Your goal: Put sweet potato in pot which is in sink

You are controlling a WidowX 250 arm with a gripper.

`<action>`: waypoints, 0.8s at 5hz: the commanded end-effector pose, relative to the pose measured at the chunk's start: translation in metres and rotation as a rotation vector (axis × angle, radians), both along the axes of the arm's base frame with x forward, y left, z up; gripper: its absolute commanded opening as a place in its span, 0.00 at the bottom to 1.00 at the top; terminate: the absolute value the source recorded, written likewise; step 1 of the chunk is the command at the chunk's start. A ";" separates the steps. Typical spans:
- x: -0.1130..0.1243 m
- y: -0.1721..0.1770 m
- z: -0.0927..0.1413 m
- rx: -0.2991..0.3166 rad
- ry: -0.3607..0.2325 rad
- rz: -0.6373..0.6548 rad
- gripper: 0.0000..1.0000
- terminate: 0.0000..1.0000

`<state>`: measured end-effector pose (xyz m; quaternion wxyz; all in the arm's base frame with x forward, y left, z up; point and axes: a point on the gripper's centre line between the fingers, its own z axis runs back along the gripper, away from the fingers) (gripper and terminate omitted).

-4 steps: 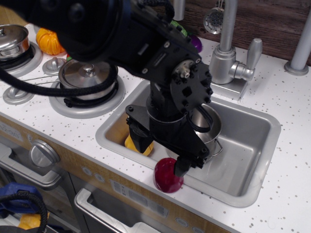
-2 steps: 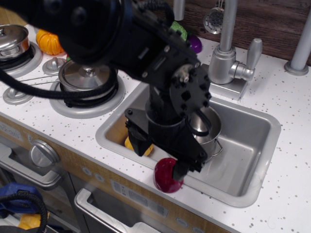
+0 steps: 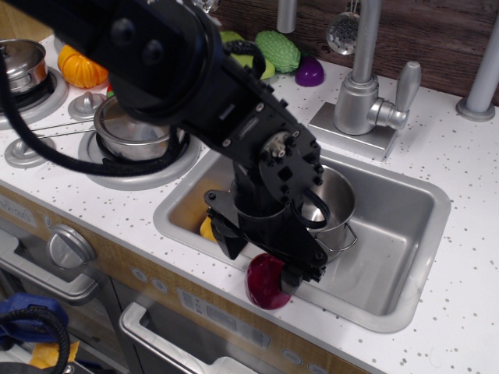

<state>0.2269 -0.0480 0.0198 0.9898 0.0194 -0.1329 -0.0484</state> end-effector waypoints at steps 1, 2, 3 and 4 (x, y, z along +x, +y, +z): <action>0.006 0.002 -0.008 -0.047 -0.042 0.005 1.00 0.00; 0.006 0.003 -0.014 -0.058 -0.051 0.022 1.00 0.00; 0.010 0.002 -0.005 -0.028 -0.068 0.017 0.00 0.00; 0.021 0.003 0.013 0.025 -0.112 -0.012 0.00 0.00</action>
